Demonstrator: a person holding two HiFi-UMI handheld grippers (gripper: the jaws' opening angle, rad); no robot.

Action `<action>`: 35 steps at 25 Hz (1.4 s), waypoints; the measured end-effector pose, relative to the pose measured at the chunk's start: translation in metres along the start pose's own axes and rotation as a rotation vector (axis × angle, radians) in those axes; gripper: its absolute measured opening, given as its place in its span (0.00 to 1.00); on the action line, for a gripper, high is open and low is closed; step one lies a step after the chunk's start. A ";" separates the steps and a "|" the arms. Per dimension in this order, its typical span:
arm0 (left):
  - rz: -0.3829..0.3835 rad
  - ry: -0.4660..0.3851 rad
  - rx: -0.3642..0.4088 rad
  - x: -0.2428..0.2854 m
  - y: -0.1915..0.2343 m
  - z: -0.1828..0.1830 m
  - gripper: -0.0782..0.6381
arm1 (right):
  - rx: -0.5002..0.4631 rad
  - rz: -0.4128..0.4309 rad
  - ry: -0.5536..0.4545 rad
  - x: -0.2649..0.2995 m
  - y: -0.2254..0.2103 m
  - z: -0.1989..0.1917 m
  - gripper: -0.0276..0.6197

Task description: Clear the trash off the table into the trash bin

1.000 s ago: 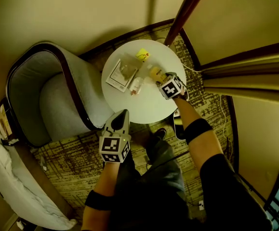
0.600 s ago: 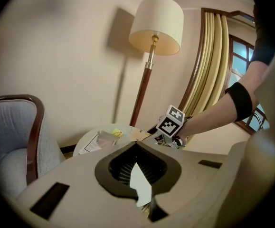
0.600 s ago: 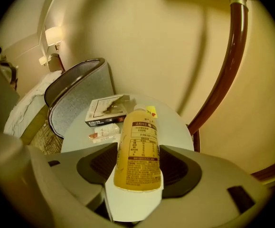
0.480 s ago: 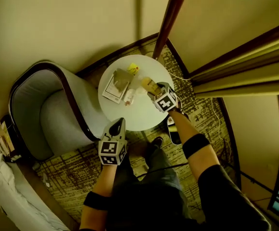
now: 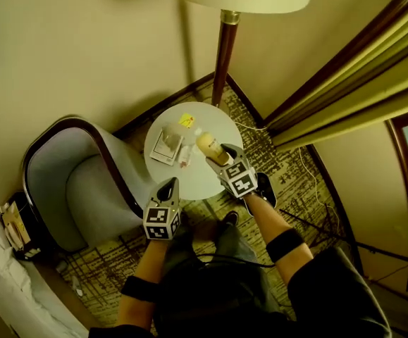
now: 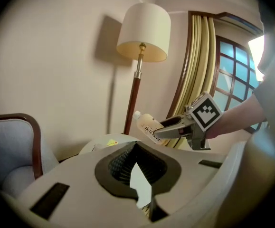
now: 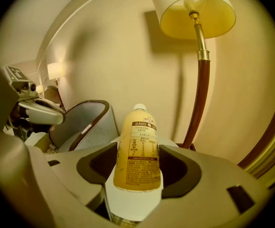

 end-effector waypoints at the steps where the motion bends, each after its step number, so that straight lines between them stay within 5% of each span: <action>1: -0.006 -0.002 0.007 -0.003 0.000 0.004 0.11 | 0.012 0.001 -0.028 -0.010 0.008 0.003 0.49; 9: -0.061 -0.016 0.091 -0.006 -0.001 0.025 0.11 | 0.083 -0.043 -0.165 -0.070 0.042 0.009 0.49; 15: -0.209 -0.004 0.180 0.017 -0.049 0.041 0.11 | 0.140 -0.145 -0.183 -0.106 0.024 -0.010 0.49; 26: -0.623 0.043 0.391 0.058 -0.222 0.047 0.11 | 0.444 -0.503 -0.226 -0.229 -0.043 -0.141 0.49; 35: -0.777 0.075 0.472 0.066 -0.319 0.012 0.11 | 0.591 -0.644 -0.208 -0.287 -0.056 -0.231 0.49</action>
Point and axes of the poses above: the fingertips, and each gripper's own axes: x forward along the fingers, y to its left, z out of its top, the point moved 2 cm from there along -x, backward along the fingers, and after that the axes turned 11 degrees about x, right-handed, at the moved point
